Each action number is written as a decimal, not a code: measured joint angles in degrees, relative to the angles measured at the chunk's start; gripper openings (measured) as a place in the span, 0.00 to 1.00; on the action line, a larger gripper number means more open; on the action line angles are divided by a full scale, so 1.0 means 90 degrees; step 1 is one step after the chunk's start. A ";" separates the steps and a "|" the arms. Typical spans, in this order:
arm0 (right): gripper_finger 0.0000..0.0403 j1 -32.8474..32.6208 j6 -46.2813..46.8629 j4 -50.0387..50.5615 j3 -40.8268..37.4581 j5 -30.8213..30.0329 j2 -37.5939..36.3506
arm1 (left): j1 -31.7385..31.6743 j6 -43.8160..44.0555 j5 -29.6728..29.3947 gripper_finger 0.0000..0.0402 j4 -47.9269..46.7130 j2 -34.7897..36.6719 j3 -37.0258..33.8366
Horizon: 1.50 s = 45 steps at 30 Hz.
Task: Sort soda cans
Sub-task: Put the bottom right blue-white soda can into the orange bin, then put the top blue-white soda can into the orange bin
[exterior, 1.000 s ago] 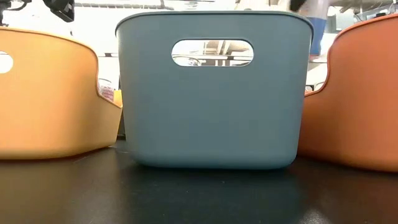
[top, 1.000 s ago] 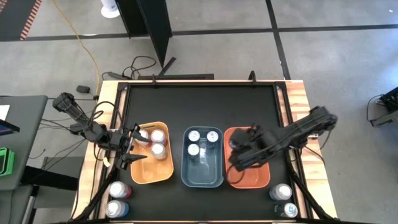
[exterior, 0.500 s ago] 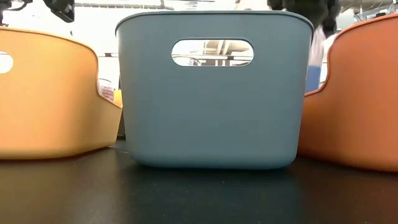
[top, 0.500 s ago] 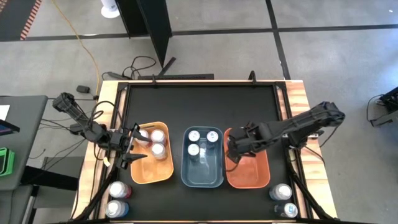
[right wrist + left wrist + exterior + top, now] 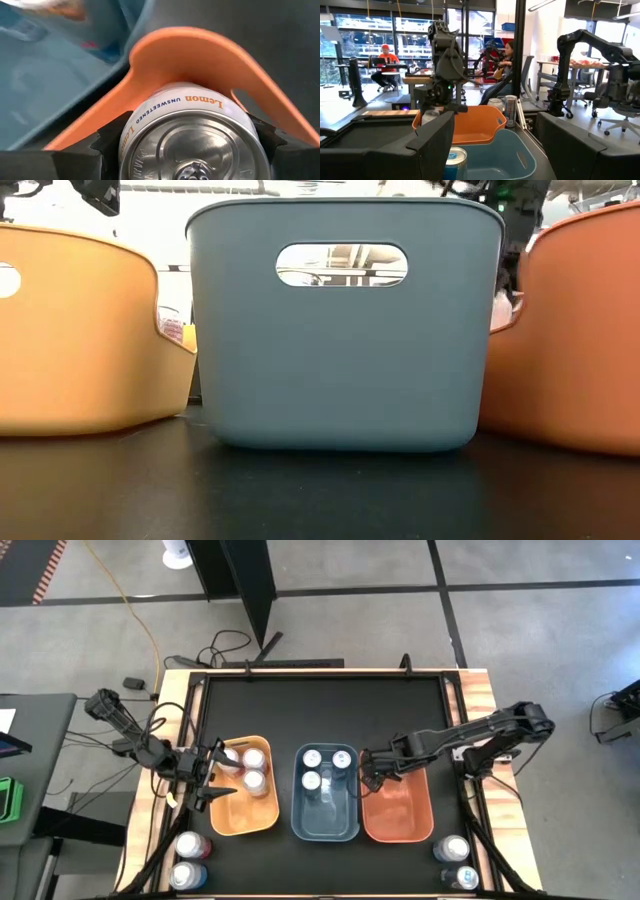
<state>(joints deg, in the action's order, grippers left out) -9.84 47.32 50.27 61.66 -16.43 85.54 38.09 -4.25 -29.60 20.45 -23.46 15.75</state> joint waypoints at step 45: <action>0.90 -0.0156 -0.0834 0.0700 0.1166 -0.0617 -0.0022 | -0.0005 -0.0268 -0.0088 0.69 0.0074 -0.0002 0.0062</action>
<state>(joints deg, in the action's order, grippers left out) -11.24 39.81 56.56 72.16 -21.98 85.33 38.04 -6.66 -30.39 21.12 -23.49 16.31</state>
